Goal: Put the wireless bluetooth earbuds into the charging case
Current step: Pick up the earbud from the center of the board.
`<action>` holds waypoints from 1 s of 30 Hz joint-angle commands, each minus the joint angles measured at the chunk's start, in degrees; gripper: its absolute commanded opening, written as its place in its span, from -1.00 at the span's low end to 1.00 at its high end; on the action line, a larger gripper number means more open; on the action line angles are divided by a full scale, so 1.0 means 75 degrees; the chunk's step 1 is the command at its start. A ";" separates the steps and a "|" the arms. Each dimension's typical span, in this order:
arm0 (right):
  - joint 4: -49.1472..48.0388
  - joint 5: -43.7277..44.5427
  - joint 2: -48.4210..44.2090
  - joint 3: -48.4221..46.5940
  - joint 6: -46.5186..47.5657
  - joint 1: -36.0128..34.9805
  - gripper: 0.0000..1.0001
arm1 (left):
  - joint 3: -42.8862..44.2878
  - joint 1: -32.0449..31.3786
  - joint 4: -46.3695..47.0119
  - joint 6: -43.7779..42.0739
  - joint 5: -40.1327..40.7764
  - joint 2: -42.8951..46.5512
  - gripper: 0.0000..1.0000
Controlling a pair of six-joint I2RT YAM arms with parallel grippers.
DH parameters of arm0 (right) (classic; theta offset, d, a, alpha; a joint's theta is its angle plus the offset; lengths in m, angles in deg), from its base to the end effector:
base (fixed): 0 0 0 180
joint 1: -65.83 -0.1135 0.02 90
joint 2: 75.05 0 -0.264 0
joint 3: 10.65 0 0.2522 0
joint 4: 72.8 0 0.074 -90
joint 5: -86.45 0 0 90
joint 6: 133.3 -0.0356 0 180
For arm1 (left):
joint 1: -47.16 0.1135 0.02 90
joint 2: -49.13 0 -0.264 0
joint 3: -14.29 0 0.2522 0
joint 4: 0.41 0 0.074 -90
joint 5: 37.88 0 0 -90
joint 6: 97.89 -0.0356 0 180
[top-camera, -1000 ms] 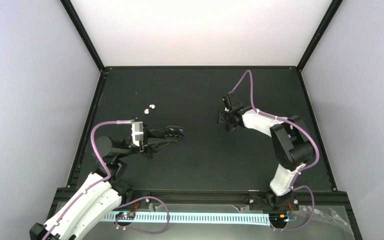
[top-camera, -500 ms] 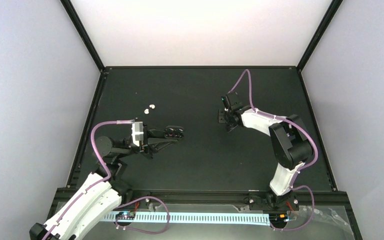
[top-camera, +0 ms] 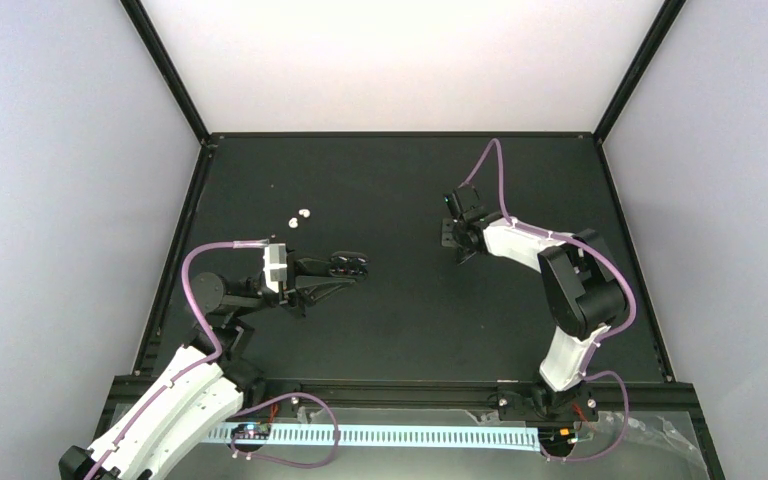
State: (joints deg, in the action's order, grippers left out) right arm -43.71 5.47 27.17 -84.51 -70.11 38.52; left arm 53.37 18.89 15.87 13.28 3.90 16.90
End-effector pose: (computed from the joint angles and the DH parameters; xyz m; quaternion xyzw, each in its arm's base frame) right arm 0.3194 0.1586 0.1597 0.0179 0.9570 0.0599 0.2831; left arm 0.1080 -0.0882 0.3228 0.3714 0.4809 -0.5230 0.5978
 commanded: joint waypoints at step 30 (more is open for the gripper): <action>0.0039 0.0265 -0.0673 0.0714 0.0095 -0.0003 -0.61 | 0.0081 -0.0074 0.0162 -0.0045 -0.0053 0.0066 -0.97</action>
State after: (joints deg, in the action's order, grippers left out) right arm -41.89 7.89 23.45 -79.94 -69.19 38.57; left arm 53.37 18.56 15.90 13.30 3.90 16.90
